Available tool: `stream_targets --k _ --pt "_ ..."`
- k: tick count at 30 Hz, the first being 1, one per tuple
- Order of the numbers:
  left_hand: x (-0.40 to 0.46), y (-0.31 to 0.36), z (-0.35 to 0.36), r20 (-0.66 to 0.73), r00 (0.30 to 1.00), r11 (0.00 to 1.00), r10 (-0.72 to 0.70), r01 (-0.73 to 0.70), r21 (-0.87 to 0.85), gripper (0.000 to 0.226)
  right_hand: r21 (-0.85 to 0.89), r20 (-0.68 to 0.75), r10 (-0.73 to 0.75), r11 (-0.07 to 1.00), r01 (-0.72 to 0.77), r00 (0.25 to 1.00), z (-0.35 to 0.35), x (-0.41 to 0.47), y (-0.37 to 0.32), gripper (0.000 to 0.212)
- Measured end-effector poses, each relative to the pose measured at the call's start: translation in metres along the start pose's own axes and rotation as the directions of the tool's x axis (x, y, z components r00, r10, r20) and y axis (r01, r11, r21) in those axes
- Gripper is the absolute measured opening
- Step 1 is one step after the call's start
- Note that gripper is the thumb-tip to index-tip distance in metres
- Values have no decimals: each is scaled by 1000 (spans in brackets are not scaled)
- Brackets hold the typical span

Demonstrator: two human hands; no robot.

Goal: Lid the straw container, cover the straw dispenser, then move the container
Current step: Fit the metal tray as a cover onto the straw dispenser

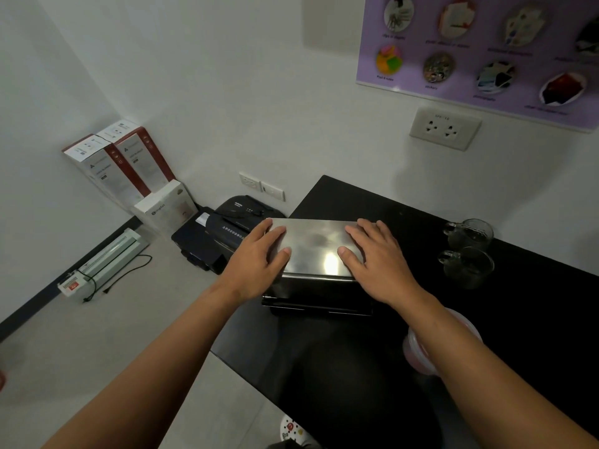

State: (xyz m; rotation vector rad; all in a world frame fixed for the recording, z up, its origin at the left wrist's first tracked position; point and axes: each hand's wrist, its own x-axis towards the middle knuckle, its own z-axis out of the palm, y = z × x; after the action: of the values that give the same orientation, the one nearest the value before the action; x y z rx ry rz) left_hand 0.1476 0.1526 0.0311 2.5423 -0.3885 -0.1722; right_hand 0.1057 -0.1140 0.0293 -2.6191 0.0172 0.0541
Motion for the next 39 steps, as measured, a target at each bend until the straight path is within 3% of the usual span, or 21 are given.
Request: stream_targets --k 8,17,21,26,30,34,39 --pt "-17 -6 10 -12 1000 986 -23 21 -163 73 63 25 6 998 -7 1000 -2 -20 5 74" --pt "-28 -3 17 16 999 981 -29 32 -193 79 107 36 -34 994 30 999 7 -30 11 80" --pt "-30 -6 19 1 999 969 -50 49 -240 88 192 52 -10 981 -1 999 9 -32 14 92" --pt "-39 -8 23 -12 995 886 -96 80 -457 65 561 72 197 803 -203 978 14 -38 19 99" --pt "-43 -14 28 39 983 831 -180 173 -528 107 613 174 277 720 -324 945 18 -44 25 102" --pt "-44 -15 31 59 972 809 -226 221 -544 87 653 190 281 679 -335 941 22 -48 25 81" --pt "-42 -13 31 60 967 809 -248 240 -537 68 658 168 357 653 -374 919 29 -50 16 76"
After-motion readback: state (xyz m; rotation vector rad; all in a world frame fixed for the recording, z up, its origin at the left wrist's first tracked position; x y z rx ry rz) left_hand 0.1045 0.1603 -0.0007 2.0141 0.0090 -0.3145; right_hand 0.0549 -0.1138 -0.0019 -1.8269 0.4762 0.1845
